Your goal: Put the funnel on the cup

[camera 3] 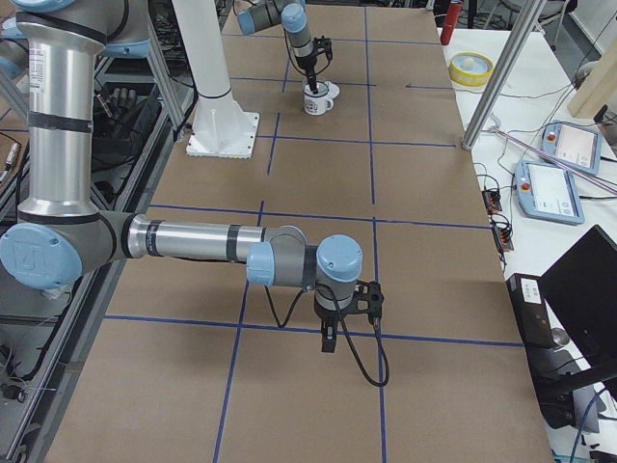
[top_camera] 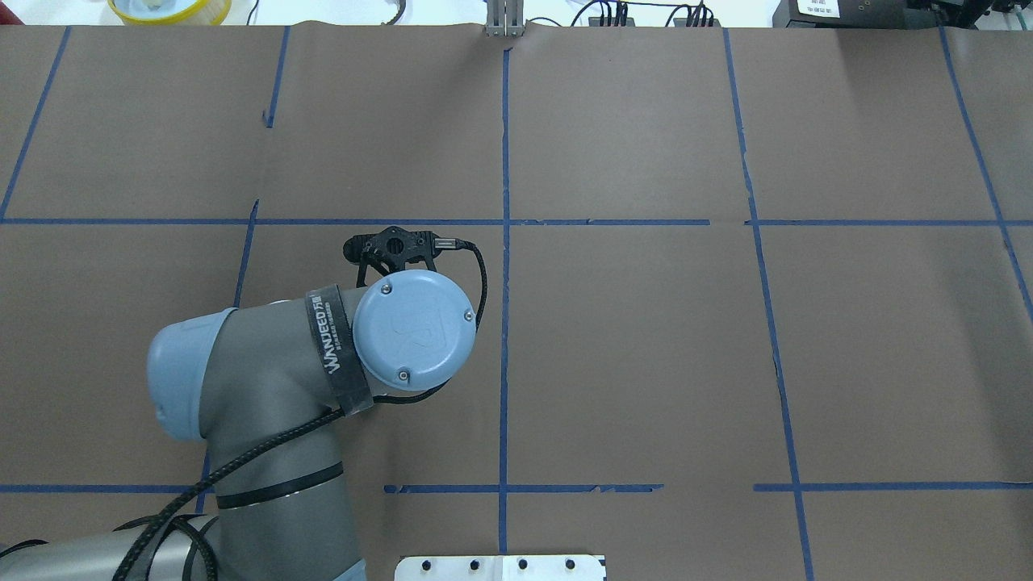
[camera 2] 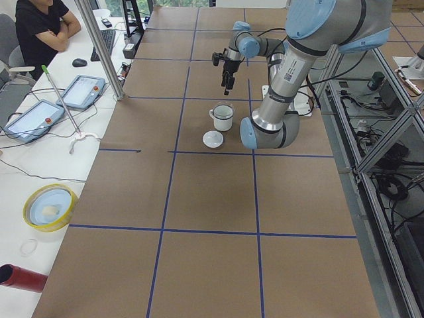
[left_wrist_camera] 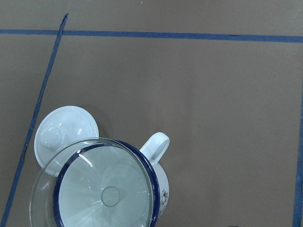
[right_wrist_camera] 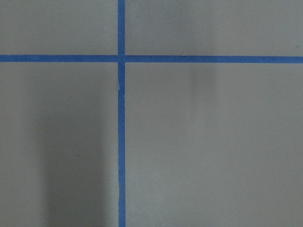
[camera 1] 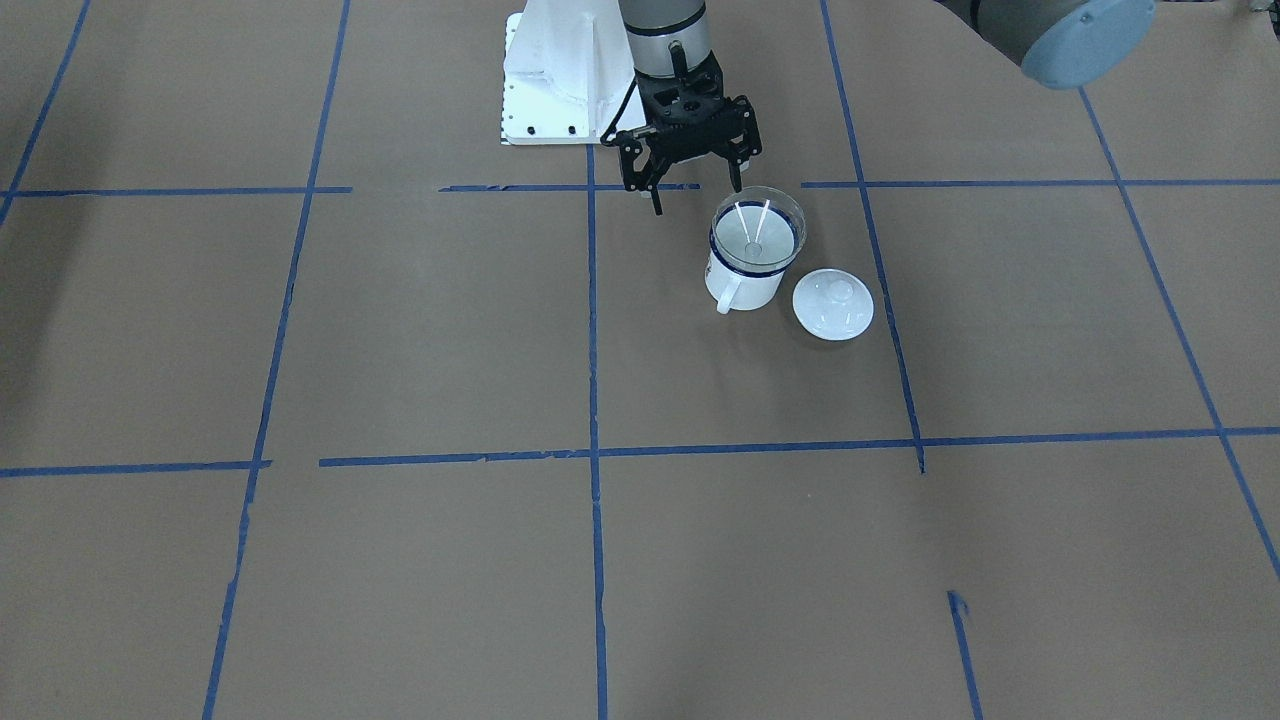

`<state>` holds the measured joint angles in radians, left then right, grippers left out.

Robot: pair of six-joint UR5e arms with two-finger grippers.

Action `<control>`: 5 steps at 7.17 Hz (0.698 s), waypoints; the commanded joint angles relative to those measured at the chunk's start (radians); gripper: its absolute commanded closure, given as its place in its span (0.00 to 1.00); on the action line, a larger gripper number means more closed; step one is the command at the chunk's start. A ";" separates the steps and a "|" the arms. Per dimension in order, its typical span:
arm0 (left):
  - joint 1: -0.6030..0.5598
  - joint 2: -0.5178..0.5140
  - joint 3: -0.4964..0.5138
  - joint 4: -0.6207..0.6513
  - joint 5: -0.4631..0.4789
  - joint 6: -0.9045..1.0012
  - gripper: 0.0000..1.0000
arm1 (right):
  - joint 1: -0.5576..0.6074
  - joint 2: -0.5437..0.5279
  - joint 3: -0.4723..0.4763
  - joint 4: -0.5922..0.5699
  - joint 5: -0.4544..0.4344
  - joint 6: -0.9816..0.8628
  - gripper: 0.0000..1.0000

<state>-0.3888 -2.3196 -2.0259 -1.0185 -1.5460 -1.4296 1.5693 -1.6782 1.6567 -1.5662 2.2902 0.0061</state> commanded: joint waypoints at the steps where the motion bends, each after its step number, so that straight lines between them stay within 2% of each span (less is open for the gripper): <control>1: -0.165 -0.001 -0.079 -0.003 -0.131 0.126 0.00 | 0.000 0.000 0.000 0.000 0.000 0.000 0.00; 2: -0.274 0.000 -0.077 -0.017 -0.205 0.279 0.00 | 0.000 0.000 0.000 0.000 0.000 0.000 0.00; 3: -0.385 0.026 -0.070 -0.097 -0.250 0.407 0.00 | 0.000 0.000 0.000 0.000 0.000 0.000 0.00; 5: -0.592 0.243 -0.030 -0.426 -0.462 0.606 0.00 | 0.000 0.000 0.000 0.000 0.000 0.000 0.00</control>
<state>-0.8576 -2.1989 -2.0846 -1.2508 -1.8841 -0.9491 1.5693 -1.6782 1.6567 -1.5662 2.2903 0.0061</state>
